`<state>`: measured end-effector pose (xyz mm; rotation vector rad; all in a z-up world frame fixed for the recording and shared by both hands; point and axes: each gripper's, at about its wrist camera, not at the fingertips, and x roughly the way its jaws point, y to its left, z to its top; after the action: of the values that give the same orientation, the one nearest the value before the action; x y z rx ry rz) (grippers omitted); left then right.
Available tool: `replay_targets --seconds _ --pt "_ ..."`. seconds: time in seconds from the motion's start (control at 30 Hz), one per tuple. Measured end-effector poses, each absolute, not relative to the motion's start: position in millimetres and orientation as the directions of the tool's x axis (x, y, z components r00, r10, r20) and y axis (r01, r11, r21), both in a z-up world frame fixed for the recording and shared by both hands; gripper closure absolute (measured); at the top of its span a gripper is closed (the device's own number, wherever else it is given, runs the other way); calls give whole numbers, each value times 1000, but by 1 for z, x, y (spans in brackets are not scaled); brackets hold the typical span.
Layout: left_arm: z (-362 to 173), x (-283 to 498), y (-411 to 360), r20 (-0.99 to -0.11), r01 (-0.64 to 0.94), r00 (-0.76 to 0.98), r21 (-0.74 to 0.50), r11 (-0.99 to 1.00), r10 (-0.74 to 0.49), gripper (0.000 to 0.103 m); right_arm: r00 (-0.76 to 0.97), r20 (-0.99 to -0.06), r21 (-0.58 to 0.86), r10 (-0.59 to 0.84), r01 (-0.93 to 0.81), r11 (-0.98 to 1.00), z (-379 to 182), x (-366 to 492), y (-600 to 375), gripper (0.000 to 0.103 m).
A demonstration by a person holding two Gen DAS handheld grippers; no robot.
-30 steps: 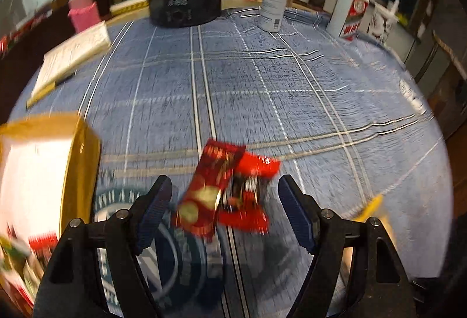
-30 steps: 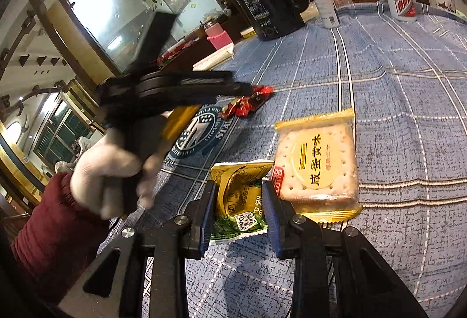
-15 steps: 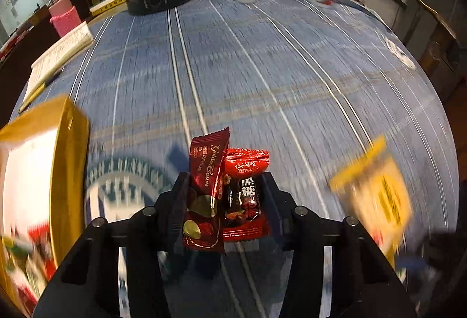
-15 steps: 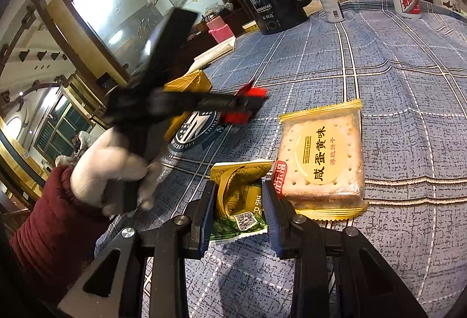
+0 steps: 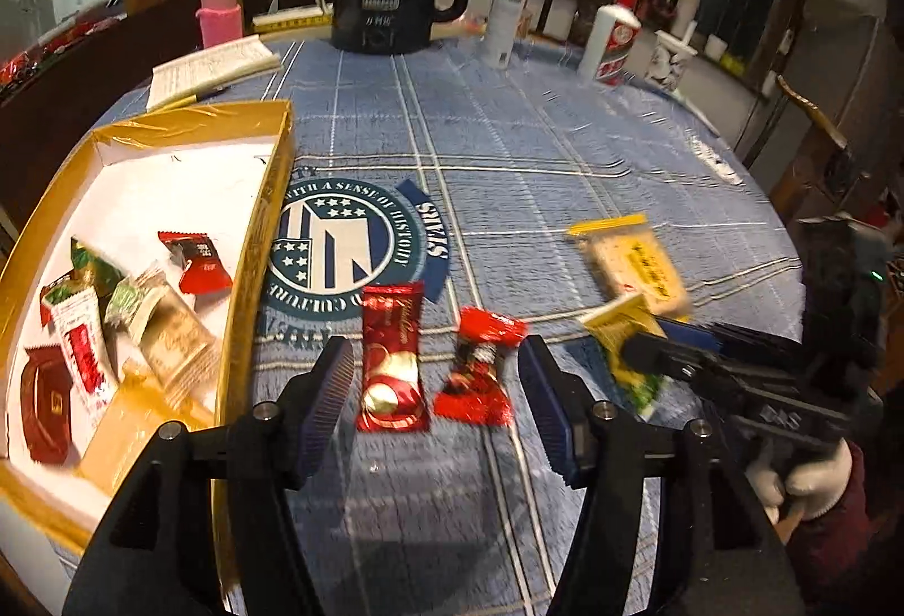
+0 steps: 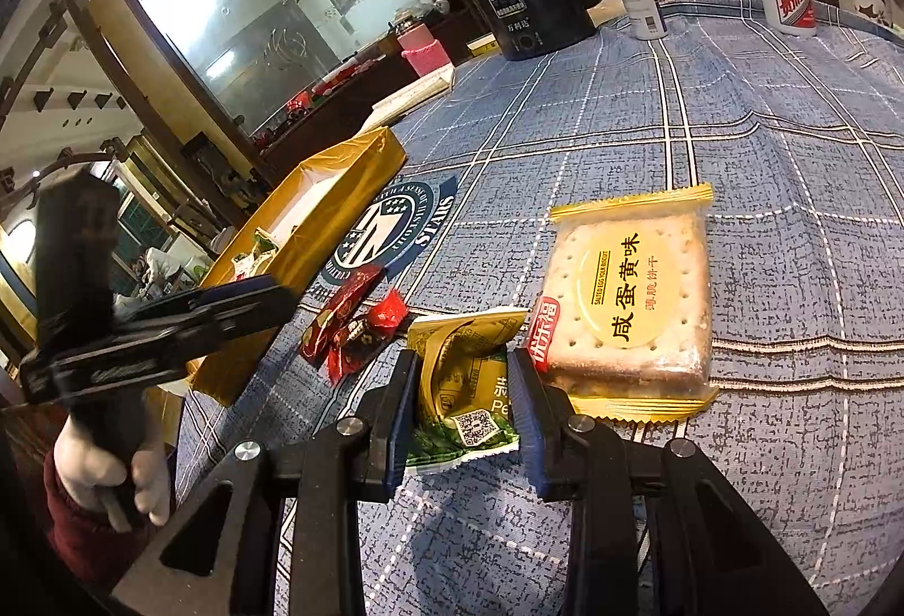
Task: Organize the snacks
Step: 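Grasp the green pea pack with the right tool while the left grasps two red chocolates, then carry the chocolates and pea pack into the tray and release both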
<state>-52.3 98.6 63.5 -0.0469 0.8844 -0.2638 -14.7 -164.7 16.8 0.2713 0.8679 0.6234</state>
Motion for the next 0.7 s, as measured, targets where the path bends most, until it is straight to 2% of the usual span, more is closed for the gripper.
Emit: replay_targets --seconds 0.1,0.2,0.33,0.63,0.67,0.7 --pt "63 -62 86 -747 274 597 -155 949 -294 43 489 -628 456 605 -399 796 17 -16 -164 70" --pt "55 -60 68 -764 314 583 -101 944 -276 43 495 -633 442 596 -400 802 18 -19 -162 70" --pt "38 -46 56 -788 364 539 -101 926 -298 43 499 -634 437 591 -399 806 18 -21 -161 70" --pt "18 -32 40 -813 441 526 8 898 -251 45 500 -638 423 585 -407 810 18 -22 -158 68" --pt "18 -32 41 -812 437 528 9 899 -248 48 500 -638 423 585 -407 810 18 -22 -158 68" --pt "20 -33 41 -808 433 534 7 901 -250 64 500 -638 423 585 -408 809 18 -22 -158 68"
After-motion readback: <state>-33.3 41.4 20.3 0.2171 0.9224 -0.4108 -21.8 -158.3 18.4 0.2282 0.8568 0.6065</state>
